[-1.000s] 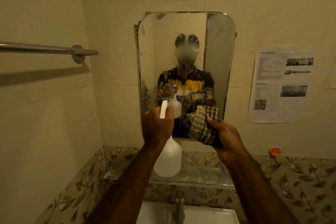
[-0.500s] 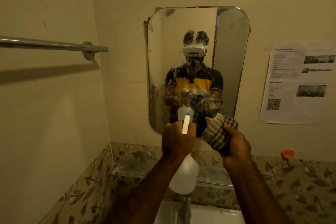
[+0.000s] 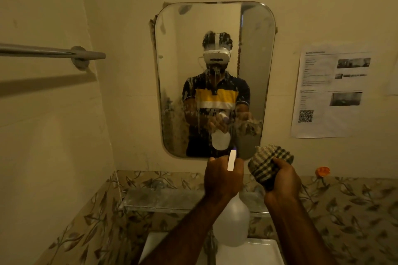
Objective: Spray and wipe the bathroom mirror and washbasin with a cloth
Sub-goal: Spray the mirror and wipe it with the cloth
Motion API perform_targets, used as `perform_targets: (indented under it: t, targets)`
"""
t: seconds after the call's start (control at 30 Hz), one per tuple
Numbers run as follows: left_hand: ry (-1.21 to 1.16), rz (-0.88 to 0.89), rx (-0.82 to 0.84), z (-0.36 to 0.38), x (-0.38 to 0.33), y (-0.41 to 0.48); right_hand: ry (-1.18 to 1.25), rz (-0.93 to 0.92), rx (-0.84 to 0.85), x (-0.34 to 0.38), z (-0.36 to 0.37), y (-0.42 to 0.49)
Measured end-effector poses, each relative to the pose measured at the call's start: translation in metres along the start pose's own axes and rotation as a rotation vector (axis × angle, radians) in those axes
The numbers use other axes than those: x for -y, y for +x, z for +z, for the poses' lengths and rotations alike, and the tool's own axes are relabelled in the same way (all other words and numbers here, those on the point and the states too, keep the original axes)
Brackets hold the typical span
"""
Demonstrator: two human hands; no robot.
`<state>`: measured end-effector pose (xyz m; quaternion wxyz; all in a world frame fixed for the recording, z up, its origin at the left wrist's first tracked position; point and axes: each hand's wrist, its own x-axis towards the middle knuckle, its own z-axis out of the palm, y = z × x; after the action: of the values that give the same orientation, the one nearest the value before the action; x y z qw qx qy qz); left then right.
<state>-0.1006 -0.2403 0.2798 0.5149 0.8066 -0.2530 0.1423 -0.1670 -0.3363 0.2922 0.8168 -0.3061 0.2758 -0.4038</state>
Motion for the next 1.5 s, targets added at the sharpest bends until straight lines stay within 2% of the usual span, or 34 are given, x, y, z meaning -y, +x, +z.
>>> perform_targets:
  t: [0.23,0.37,0.5,0.7,0.9,1.03,1.27,1.5]
  targets:
    - [-0.211,-0.005,-0.097,-0.043,-0.009,0.026,0.056,0.056,0.103,0.001,0.022,-0.006]
    - [-0.36,-0.159,-0.121,-0.091,-0.029,0.054,0.088,0.002,0.201,0.001,0.058,-0.015]
    - [-0.478,-0.243,-0.072,-0.14,-0.049,0.083,0.089,-0.159,0.269,0.017,0.107,-0.033]
    - [-0.456,-0.06,-0.181,-0.192,-0.089,0.124,0.032,-0.47,0.317,0.067,0.195,-0.054]
    - [-0.359,0.085,-0.214,-0.209,-0.112,0.152,0.065,-0.838,0.125,0.126,0.253,-0.033]
    - [-0.35,0.098,-0.176,-0.197,-0.125,0.167,-0.122,-1.051,-0.076,0.146,0.266,-0.004]
    - [-0.363,0.09,-0.177,-0.156,-0.14,0.188,-0.501,-1.098,-0.213,0.16,0.281,0.034]
    - [-0.328,0.108,-0.204,-0.157,-0.123,0.2,-0.752,-1.207,-0.376,0.151,0.313,0.048]
